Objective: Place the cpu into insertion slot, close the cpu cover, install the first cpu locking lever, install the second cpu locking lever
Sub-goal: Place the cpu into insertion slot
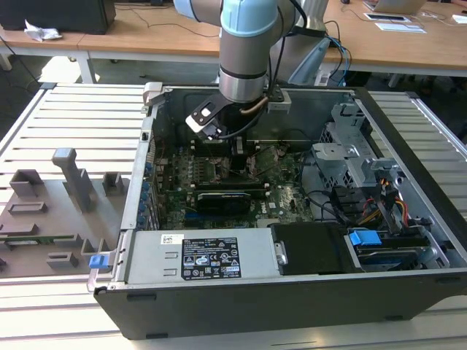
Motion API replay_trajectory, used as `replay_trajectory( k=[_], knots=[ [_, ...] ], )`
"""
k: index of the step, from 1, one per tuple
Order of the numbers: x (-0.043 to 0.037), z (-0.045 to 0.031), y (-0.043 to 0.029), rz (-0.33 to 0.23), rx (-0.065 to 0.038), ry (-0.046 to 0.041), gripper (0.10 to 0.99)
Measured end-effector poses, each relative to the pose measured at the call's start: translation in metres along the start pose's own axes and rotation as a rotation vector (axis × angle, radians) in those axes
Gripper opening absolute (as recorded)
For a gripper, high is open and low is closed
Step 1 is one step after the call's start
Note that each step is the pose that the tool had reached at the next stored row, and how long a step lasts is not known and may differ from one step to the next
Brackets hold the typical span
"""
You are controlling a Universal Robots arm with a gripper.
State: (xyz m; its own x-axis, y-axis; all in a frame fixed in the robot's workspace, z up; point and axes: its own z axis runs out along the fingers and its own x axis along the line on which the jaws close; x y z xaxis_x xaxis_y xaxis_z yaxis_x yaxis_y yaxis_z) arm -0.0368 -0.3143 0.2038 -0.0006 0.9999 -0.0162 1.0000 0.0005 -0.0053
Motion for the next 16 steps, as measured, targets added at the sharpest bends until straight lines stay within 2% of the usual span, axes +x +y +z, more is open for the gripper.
replay_trajectory(
  k=[7, 11, 16],
  knots=[
    [-0.001, 0.001, 0.0024, 0.0, 0.0, -0.0001, 0.545],
    [-0.001, 0.0019, -0.0009, 0.0, 0.0, -0.0005, 0.545],
    [-0.0009, 0.0024, 0.001, 0.0, 0.0, -0.0018, 0.545]
  ],
)
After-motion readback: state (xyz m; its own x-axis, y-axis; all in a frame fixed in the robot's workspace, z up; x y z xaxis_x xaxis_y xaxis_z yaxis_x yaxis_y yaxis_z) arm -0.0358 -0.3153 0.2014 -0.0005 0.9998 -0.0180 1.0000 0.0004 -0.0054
